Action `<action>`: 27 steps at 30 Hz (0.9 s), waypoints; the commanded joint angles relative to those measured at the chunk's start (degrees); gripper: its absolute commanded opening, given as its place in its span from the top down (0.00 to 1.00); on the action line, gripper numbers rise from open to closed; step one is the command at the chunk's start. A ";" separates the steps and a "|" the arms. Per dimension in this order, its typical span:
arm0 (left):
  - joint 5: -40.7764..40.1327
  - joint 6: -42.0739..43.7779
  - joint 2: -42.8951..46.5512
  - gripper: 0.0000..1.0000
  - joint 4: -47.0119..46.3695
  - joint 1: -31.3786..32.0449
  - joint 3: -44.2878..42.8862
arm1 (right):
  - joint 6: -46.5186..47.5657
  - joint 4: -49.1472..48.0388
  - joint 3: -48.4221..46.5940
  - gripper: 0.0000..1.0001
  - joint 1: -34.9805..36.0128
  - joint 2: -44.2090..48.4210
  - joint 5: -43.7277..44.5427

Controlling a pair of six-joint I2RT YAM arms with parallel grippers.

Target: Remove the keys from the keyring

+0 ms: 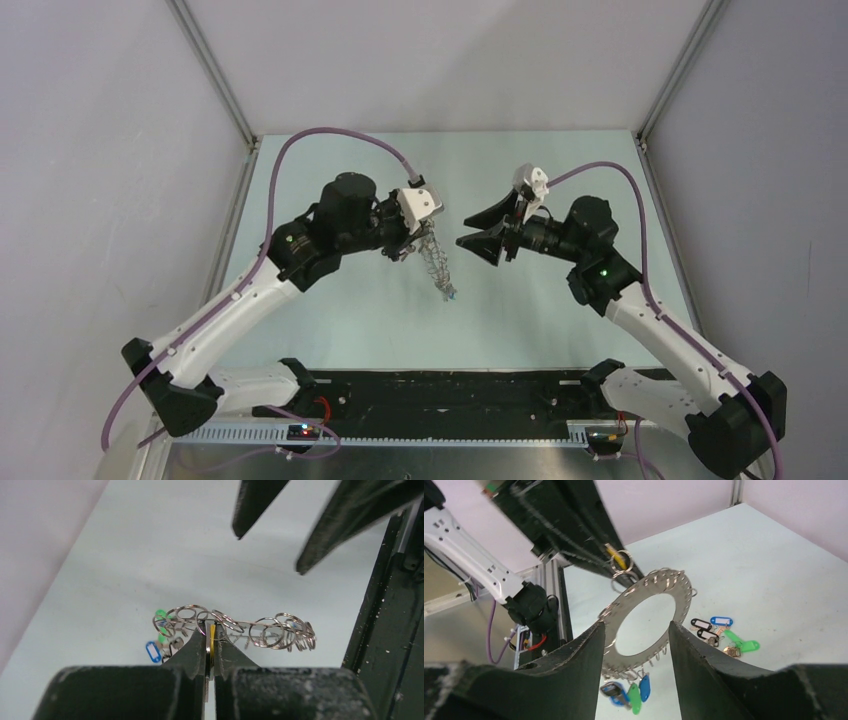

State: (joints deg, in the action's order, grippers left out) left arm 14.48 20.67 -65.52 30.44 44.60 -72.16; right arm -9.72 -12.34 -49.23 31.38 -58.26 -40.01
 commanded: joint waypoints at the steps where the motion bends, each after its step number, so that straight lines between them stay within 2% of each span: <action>1: -3.78 -4.99 -1.84 1.00 6.91 0.27 -5.71 | 4.85 -3.38 2.39 0.46 1.70 2.34 -3.34; 6: -4.25 -8.41 -3.75 1.00 11.84 0.44 -8.98 | 11.69 -3.78 2.74 0.46 6.03 3.31 -2.79; 14: -3.15 -14.22 -8.55 1.00 23.78 0.49 -17.95 | 19.98 -3.75 2.74 0.47 13.24 2.49 8.84; 20: 0.21 -13.17 -7.97 1.00 26.06 0.62 -18.19 | 22.87 -7.88 2.91 0.49 15.28 0.45 14.22; 27: 2.98 -11.55 -8.33 1.00 29.84 0.60 -19.55 | 22.46 -10.62 2.91 0.56 15.49 -1.19 12.88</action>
State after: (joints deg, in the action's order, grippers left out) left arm 14.44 8.62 -74.46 58.57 44.99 -87.88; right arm 11.77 -18.33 -46.17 46.41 -58.87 -27.73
